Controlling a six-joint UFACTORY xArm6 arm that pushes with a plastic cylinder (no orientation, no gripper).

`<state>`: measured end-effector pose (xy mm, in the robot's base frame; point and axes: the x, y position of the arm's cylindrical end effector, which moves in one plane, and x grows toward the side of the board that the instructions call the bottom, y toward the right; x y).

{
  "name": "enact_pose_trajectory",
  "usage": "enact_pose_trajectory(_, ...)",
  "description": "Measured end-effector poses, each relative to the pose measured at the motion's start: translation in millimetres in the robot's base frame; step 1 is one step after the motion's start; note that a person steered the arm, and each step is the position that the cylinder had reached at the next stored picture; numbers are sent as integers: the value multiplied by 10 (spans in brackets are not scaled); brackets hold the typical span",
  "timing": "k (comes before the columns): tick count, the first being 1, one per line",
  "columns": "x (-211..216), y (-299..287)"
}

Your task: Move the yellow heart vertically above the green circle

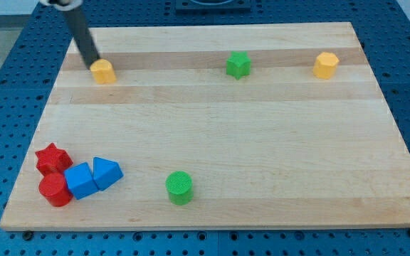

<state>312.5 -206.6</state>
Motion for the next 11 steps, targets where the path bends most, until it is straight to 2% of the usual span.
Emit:
enact_pose_trajectory(1,337,748)
enact_pose_trajectory(2,608,1147)
enact_pose_trajectory(3,612,1156)
enact_pose_trajectory(4,338,1027)
enact_pose_trajectory(5,15,753)
enact_pose_trajectory(6,-77,353)
enact_pose_trajectory(7,463,128)
enact_pose_trajectory(8,704,128)
enact_pose_trajectory(9,704,145)
enact_pose_trajectory(11,707,831)
